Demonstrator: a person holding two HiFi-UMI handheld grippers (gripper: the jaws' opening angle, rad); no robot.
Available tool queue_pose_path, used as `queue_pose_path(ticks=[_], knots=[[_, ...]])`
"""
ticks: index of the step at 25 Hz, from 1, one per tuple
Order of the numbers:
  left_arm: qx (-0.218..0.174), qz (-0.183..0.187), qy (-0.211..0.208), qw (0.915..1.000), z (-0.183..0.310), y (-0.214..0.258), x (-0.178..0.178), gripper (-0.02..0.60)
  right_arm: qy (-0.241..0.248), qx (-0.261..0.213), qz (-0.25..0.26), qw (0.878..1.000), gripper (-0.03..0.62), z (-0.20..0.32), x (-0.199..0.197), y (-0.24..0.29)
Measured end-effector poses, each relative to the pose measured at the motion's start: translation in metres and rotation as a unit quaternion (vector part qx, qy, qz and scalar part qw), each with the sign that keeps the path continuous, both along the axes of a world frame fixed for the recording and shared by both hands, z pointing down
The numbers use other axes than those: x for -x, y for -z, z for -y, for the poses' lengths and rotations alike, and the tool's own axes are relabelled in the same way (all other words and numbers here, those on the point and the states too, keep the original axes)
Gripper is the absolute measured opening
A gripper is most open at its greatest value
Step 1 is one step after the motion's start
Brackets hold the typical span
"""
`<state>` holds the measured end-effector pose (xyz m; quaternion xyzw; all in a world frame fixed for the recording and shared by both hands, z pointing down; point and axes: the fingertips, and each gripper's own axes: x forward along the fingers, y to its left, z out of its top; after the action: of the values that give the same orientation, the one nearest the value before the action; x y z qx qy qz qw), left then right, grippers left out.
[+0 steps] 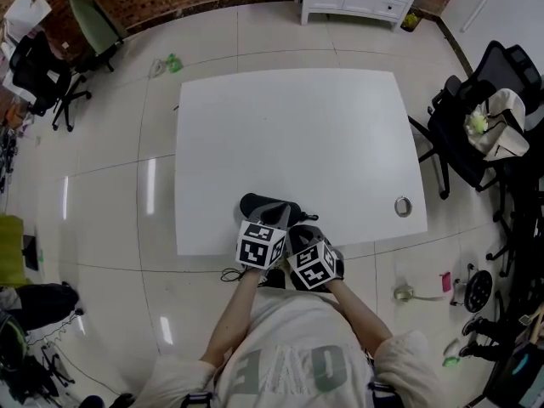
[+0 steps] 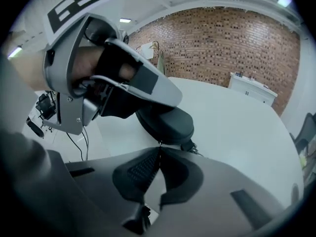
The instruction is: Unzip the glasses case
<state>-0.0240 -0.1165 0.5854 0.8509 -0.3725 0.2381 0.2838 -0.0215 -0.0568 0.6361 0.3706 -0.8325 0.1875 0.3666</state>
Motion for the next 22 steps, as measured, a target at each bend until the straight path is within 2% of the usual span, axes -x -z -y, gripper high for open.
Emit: queue_pose_path(ticks=[7,14,17,20,22], knots=[[-0.003,-0.001,0.004,1.0000,0.001,-0.001,0.003,0.000,-0.001,-0.004,-0.017,1.000,0.002,0.009,-0.019,0.000],[0.003,-0.016,0.013,0.9998,0.001,0.000,-0.001,-0.002,0.010,-0.020,-0.038,0.999,0.002,0.043,-0.040,0.004],[0.000,-0.043,0.035,0.9985,0.006,0.007,0.006,0.000,-0.040,-0.039,-0.041,0.998,0.002,0.059,-0.051,0.008],[-0.014,-0.043,0.059,0.9972,0.014,0.014,0.023,0.000,-0.102,-0.039,-0.034,0.993,0.002,0.067,-0.069,0.013],[-0.015,-0.040,0.064,0.9971,0.019,0.014,0.026,0.000,-0.098,-0.029,-0.031,0.994,0.002,0.057,-0.068,0.013]])
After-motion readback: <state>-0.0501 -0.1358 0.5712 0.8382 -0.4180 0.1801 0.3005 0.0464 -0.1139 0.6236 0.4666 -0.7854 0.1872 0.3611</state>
